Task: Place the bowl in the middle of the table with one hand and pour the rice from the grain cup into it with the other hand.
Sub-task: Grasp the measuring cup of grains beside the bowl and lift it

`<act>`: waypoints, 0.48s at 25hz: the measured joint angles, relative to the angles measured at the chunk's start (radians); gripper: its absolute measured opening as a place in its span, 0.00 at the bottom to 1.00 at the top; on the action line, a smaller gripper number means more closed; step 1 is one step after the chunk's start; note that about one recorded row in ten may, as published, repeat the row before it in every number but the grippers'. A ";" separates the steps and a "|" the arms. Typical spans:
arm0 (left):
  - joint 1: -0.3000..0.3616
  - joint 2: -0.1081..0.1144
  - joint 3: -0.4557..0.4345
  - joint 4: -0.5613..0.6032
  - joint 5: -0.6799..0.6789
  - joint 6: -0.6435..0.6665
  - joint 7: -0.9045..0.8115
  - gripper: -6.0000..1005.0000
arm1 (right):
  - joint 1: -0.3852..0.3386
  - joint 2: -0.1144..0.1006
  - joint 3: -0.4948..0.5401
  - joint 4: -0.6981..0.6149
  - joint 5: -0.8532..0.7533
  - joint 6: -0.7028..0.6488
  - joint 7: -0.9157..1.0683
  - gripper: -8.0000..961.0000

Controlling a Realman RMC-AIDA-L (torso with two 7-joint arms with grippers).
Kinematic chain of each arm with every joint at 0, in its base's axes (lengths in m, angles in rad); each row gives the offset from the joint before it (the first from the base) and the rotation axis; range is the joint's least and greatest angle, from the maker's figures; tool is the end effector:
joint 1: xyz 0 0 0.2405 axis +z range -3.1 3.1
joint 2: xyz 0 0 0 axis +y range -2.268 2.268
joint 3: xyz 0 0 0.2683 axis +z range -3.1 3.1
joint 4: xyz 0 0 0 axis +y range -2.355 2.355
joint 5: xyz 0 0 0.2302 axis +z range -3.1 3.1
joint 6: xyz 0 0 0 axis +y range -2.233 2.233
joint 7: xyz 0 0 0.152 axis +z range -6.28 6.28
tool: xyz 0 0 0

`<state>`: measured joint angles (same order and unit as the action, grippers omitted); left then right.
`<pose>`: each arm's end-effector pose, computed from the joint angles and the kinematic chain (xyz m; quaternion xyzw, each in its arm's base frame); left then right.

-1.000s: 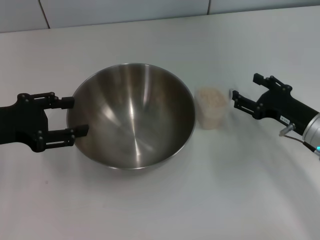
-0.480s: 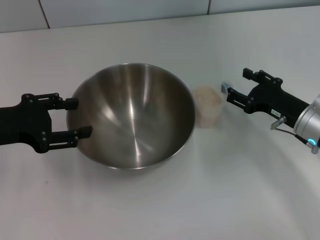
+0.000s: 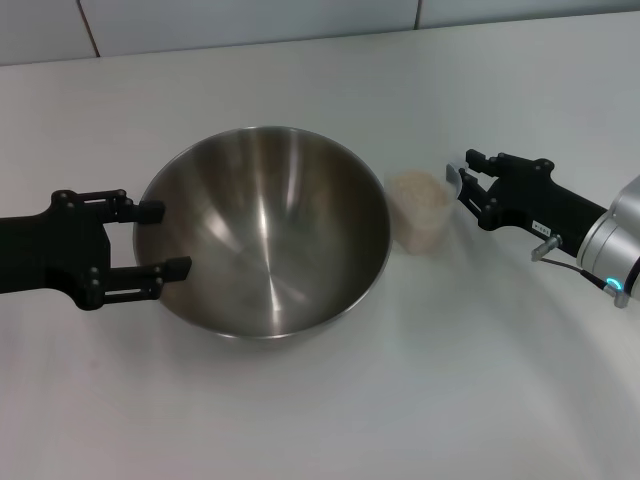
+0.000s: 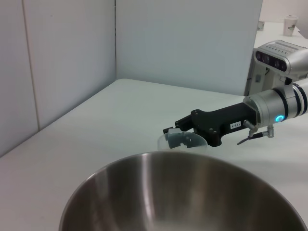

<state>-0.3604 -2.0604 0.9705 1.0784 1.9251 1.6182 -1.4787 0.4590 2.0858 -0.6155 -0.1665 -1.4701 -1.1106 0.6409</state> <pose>-0.2596 0.3351 0.0248 -0.9729 -0.1111 -0.1603 0.1241 0.3596 0.3416 -0.0586 -0.8426 0.2459 0.2411 0.4141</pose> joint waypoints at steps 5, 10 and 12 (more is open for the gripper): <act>-0.001 0.000 0.004 0.000 0.002 -0.002 0.000 0.71 | 0.002 0.000 0.004 0.005 0.001 0.003 -0.013 0.35; -0.005 -0.001 0.004 0.000 0.016 -0.001 0.000 0.71 | 0.003 0.000 0.013 0.006 0.007 0.002 -0.025 0.16; -0.009 -0.002 0.007 0.000 0.026 0.000 0.000 0.71 | 0.002 0.000 0.016 0.006 0.010 0.000 -0.026 0.07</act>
<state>-0.3693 -2.0625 0.9774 1.0784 1.9515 1.6177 -1.4788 0.4612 2.0862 -0.5999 -0.1604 -1.4602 -1.1107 0.6150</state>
